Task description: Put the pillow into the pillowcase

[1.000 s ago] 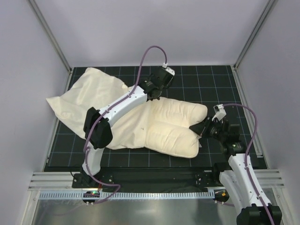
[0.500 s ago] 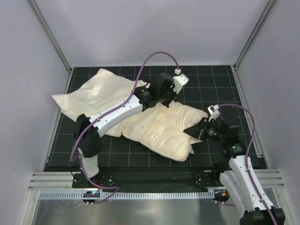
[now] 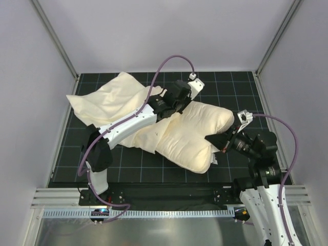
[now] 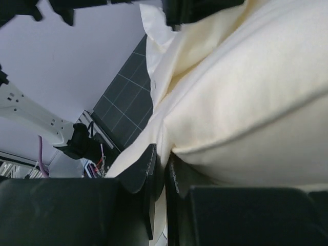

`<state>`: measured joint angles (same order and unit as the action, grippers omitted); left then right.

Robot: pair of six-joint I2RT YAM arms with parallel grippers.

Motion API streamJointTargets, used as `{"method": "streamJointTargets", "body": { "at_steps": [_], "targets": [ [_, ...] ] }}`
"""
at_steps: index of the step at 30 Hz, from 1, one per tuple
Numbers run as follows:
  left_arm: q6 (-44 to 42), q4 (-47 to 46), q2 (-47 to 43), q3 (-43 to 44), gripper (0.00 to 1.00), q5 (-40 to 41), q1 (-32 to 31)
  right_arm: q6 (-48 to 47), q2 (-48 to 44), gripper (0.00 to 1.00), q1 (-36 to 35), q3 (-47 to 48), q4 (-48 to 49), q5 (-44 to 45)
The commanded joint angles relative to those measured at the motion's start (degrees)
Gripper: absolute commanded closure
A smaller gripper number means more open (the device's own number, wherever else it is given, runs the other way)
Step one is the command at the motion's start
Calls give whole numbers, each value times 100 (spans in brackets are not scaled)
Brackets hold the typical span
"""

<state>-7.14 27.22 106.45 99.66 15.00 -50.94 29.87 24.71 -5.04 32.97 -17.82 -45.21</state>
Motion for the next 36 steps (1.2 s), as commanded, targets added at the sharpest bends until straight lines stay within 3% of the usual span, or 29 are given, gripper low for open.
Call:
{"method": "streamJointTargets", "body": {
  "at_steps": [1,6,10,15,17,21,25,30,31,36],
  "targets": [
    [362,-199,-71,108,78,566,154,-157,-291,96,-50,631,542,-452],
    [380,-543,-248,-175,64,399,198,20,-292,96,-41,631,773,-806],
    [424,-534,-230,-157,61,284,198,-218,7,96,-41,676,245,-595],
    [257,-499,-221,-174,60,162,198,168,-53,96,-50,298,806,-726],
    [309,-481,-300,-184,55,73,189,108,-63,96,-50,429,676,-499],
    [494,-272,-502,-96,33,160,189,-104,104,96,-41,614,394,-366],
    [678,45,-836,-43,28,519,198,45,113,96,-41,570,464,55],
    [2080,600,-1503,-524,9,1451,172,633,209,96,-50,658,516,1247],
    [2302,626,-1705,-961,8,1748,163,756,236,96,-41,675,613,1417],
    [3349,609,-3232,-2440,4,1612,119,1520,385,96,-41,763,1000,2349]
  ]
}}
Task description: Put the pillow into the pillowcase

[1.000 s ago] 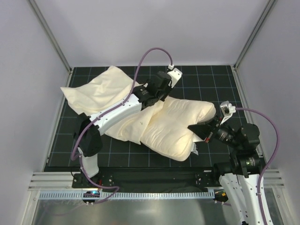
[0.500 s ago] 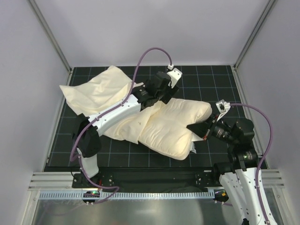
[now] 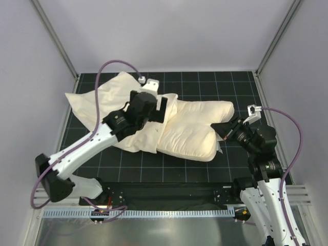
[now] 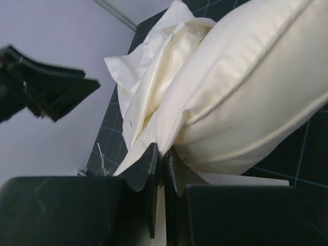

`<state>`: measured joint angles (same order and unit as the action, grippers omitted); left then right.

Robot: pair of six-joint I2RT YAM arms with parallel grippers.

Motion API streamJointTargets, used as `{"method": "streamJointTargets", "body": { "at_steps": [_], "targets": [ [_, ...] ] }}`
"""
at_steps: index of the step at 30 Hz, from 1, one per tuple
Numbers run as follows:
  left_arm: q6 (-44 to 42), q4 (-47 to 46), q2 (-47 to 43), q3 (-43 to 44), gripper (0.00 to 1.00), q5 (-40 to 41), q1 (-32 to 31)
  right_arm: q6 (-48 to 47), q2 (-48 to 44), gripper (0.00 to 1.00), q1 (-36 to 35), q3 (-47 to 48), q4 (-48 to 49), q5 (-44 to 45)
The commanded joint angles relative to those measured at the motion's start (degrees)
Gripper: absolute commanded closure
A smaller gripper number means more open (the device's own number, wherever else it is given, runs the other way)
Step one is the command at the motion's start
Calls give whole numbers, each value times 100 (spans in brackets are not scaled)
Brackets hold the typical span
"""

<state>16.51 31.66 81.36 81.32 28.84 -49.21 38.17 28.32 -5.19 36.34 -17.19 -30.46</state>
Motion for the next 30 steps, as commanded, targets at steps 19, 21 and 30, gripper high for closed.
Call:
{"method": "streamJointTargets", "body": {
  "at_steps": [19,21,30],
  "targets": [
    [2892,-476,-1704,-3825,0,1095,-2066,2309,1061,96,-35,356,1499,3169],
    [2910,-538,-1361,-3860,0,1438,-2066,2274,1123,96,-43,409,1499,3125],
    [2199,-758,308,-2904,0,2239,-1847,2063,1176,96,-52,515,1394,2879]
  ]
}}
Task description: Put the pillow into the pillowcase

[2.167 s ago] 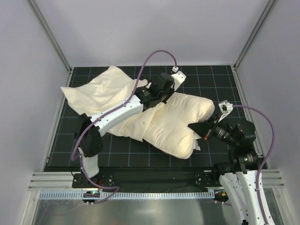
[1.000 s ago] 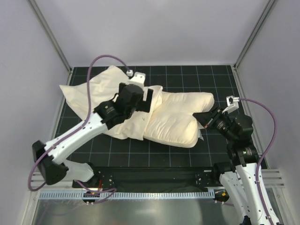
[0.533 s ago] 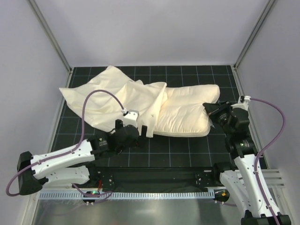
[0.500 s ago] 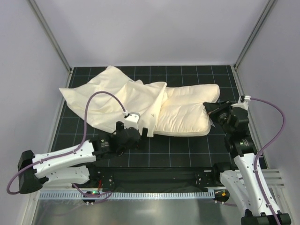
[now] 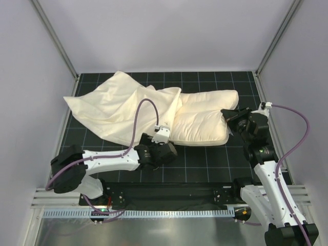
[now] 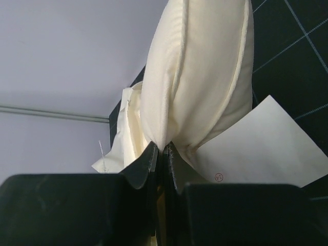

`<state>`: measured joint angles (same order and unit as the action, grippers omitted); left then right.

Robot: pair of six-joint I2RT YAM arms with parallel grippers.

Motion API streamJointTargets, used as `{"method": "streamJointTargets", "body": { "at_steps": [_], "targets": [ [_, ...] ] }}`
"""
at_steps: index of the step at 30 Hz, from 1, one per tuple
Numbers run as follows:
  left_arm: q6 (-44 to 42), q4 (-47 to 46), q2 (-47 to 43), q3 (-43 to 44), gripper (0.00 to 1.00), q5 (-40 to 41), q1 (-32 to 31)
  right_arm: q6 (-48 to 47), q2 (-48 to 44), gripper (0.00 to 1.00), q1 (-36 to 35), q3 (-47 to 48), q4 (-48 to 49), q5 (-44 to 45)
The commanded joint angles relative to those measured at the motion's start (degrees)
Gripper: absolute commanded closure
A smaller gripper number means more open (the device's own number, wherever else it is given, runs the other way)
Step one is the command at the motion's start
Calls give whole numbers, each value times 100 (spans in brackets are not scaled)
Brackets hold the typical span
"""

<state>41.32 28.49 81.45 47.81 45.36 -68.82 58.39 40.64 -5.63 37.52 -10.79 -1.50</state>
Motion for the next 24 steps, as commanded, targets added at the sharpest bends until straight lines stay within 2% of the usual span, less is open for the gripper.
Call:
{"method": "streamJointTargets", "body": {
  "at_steps": [1,4,6,7,8,10,11,13,20,24],
  "targets": [
    [-352,-484,397,518,0,622,149,41,-48,96,-17,388,753,-43],
    [-537,-739,704,694,0,754,263,41,-91,96,-8,362,727,-44],
    [-651,-968,793,729,13,781,298,50,-135,96,-17,335,718,-26],
    [-678,-994,889,817,24,764,316,58,-144,96,-9,335,718,-26],
    [-713,-1003,934,852,43,763,334,41,-170,96,-17,344,692,-17],
    [-774,-977,952,931,61,755,378,23,-206,96,-9,353,631,-9],
    [-809,-977,917,940,81,729,386,-20,-241,96,-17,353,596,-8],
    [-880,-907,681,940,99,562,387,-82,-285,96,-17,370,464,44],
    [-1433,-301,-339,1273,100,-351,378,-495,-250,96,-8,414,-98,-131],
    [-1574,550,-604,2404,100,-870,387,-504,-311,96,-17,239,-396,-570]
  ]
}}
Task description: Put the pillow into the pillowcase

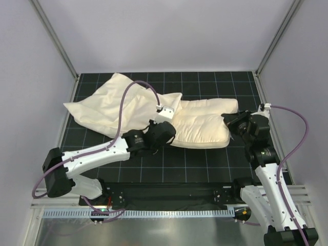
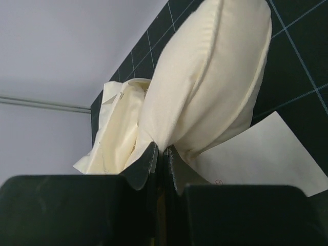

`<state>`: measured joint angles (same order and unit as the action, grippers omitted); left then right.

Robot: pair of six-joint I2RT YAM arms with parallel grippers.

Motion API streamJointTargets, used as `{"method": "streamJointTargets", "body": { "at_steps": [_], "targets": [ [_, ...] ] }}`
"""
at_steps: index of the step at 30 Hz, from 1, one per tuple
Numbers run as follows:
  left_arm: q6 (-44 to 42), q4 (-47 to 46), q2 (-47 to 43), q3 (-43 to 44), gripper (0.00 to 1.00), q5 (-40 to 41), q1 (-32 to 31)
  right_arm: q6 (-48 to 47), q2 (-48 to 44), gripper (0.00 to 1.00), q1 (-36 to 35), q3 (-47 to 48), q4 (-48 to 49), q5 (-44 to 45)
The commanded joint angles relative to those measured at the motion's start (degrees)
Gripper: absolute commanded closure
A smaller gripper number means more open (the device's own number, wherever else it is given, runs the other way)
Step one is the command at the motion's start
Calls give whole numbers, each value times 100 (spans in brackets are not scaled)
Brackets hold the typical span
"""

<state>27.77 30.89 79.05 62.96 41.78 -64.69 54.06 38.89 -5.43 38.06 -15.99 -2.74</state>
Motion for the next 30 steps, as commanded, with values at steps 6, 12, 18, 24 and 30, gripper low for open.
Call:
{"method": "streamJointTargets", "body": {
  "at_steps": [6,12,18,24,30],
  "targets": [
    [-263,1269,-276,2570,100,-1434,-27,-89,-373,96,-28,324,-870,-543],
    [-606,2498,530,5043,100,-1778,0,-150,-260,92,-37,1184,-2161,-490],
    [-553,3775,1674,7203,100,-3004,824,-572,487,83,-28,1714,-2848,-947],
    [-457,2836,2351,6089,100,-4028,1949,-450,1093,80,-28,765,-2392,-1071],
    [-649,2387,3450,6272,100,-4319,2206,-712,1234,19,-37,61,-1479,-650]
  ]
}}
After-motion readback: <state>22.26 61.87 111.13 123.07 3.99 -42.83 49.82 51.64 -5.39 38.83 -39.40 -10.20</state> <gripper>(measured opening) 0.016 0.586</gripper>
